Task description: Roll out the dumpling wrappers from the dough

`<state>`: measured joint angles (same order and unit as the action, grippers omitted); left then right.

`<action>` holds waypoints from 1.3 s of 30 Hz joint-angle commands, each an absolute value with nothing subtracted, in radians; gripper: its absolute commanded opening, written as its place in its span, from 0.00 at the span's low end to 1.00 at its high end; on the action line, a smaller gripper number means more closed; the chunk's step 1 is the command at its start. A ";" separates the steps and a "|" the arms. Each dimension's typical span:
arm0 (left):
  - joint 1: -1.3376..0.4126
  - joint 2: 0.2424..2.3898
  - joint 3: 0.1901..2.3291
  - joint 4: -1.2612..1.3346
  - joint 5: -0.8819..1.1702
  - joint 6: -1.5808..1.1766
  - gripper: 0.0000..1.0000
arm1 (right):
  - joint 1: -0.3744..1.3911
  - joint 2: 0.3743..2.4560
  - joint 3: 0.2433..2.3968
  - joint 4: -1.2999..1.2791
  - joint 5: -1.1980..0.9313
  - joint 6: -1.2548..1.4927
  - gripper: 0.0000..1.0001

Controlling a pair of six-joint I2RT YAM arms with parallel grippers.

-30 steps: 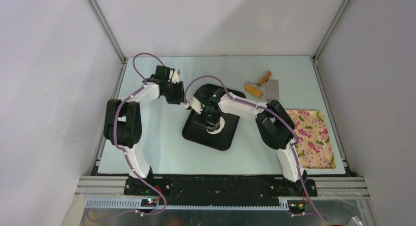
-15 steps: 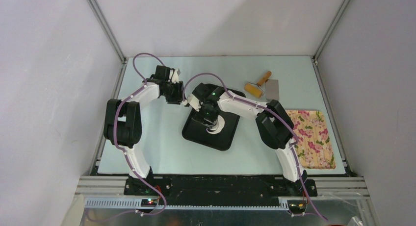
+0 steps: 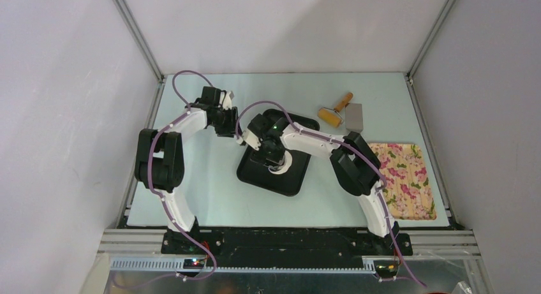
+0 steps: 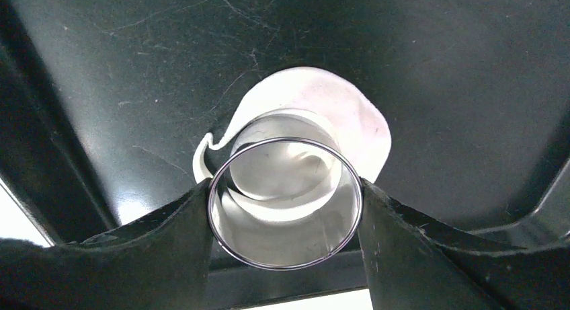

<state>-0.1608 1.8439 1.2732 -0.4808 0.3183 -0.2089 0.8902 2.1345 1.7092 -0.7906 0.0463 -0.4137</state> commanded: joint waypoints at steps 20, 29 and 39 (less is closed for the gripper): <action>-0.152 1.805 1.273 -0.468 0.324 -0.209 0.47 | 0.982 2.137 1.722 -0.756 0.209 -0.521 0.00; -0.149 1.803 1.273 -0.465 0.325 -0.209 0.47 | 0.999 2.200 1.798 -0.786 0.212 -0.550 0.00; -0.141 1.798 1.270 -0.464 0.328 -0.210 0.47 | 0.999 2.255 1.806 -0.739 0.314 -0.624 0.00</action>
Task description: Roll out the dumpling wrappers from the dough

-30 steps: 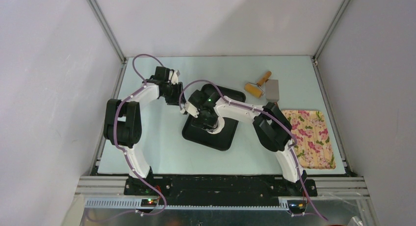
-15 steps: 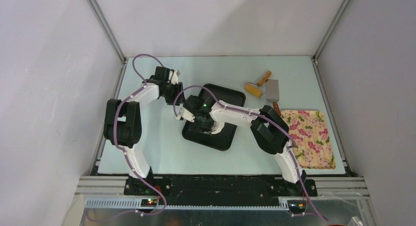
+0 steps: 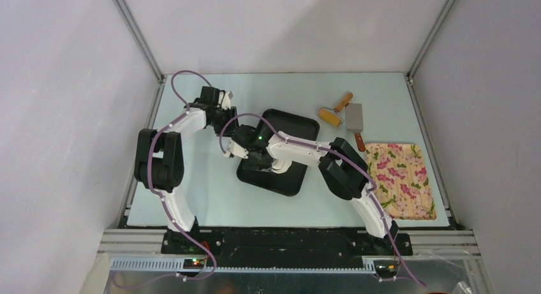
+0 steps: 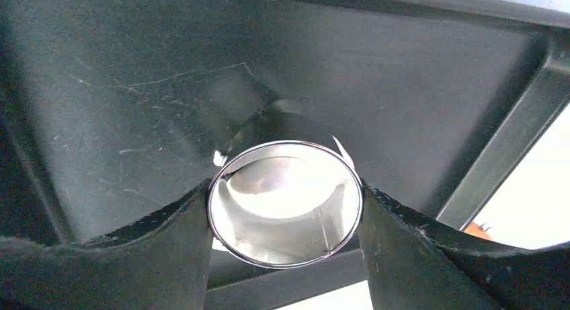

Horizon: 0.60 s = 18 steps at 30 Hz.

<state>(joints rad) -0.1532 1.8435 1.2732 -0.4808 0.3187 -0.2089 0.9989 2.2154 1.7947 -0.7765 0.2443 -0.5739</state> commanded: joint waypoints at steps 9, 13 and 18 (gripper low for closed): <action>-0.138 1.797 1.268 -0.461 0.329 -0.212 0.47 | 0.971 2.294 1.868 -0.712 0.372 -0.671 0.00; -0.139 1.802 1.270 -0.461 0.331 -0.212 0.47 | 0.968 2.320 1.910 -0.716 0.377 -0.685 0.00; -0.138 1.797 1.268 -0.461 0.330 -0.212 0.47 | 0.967 2.336 1.981 -0.744 0.370 -0.677 0.00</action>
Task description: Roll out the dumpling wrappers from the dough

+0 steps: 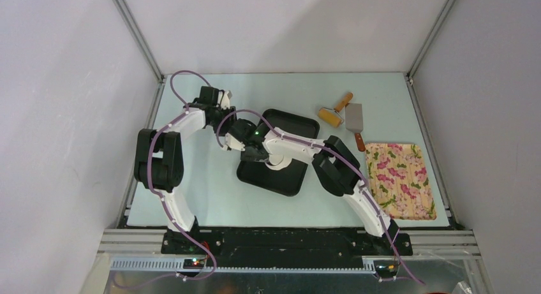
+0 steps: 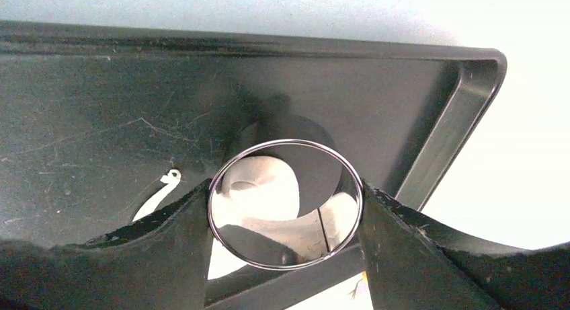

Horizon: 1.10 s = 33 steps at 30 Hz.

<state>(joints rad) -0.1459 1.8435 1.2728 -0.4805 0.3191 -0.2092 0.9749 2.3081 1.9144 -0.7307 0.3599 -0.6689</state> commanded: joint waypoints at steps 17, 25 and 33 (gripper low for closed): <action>-0.134 1.807 1.272 -0.461 0.339 -0.217 0.47 | 0.957 2.136 1.888 -0.803 0.260 -0.606 0.00; -0.134 1.796 1.267 -0.462 0.334 -0.215 0.47 | 0.996 2.137 1.771 -0.754 0.301 -0.640 0.00; -0.133 1.797 1.267 -0.462 0.337 -0.216 0.48 | 1.021 2.133 1.764 -0.746 0.310 -0.662 0.00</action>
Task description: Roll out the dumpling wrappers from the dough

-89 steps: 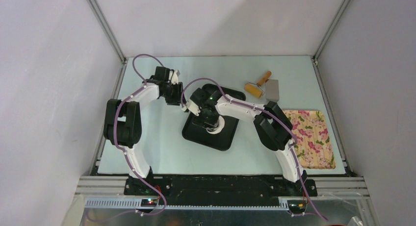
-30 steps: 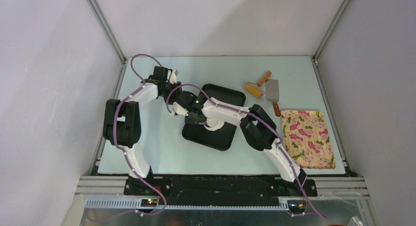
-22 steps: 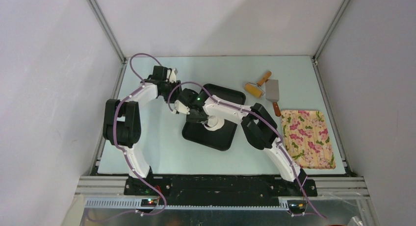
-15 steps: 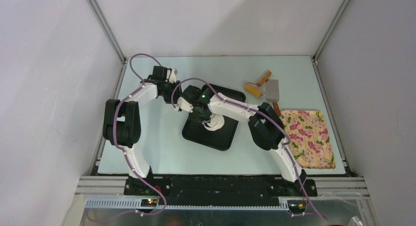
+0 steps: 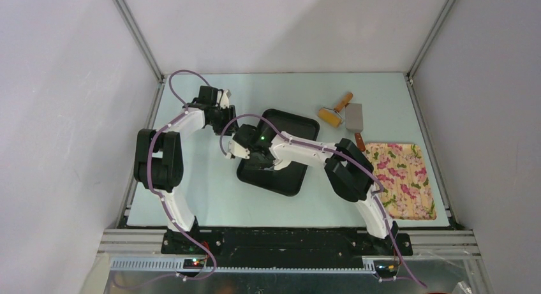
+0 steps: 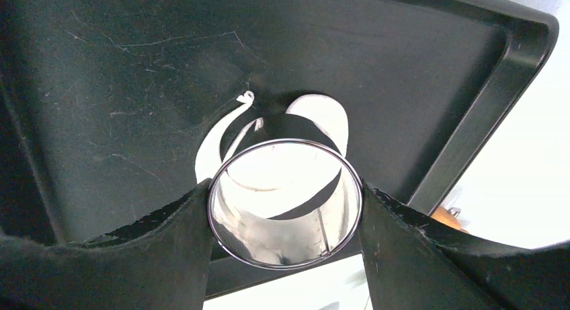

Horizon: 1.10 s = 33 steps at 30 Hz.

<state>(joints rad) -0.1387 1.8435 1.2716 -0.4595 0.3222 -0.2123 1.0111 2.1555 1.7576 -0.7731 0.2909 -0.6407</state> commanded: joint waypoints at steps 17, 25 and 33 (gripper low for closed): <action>-0.129 1.798 1.267 -0.460 0.340 -0.215 0.48 | 1.058 2.127 1.683 -0.730 0.333 -0.737 0.00; -0.127 1.801 1.268 -0.461 0.341 -0.216 0.48 | 1.073 2.089 1.626 -0.774 0.328 -0.770 0.00; -0.126 1.801 1.267 -0.459 0.341 -0.216 0.48 | 1.073 1.991 1.516 -0.812 0.353 -0.786 0.00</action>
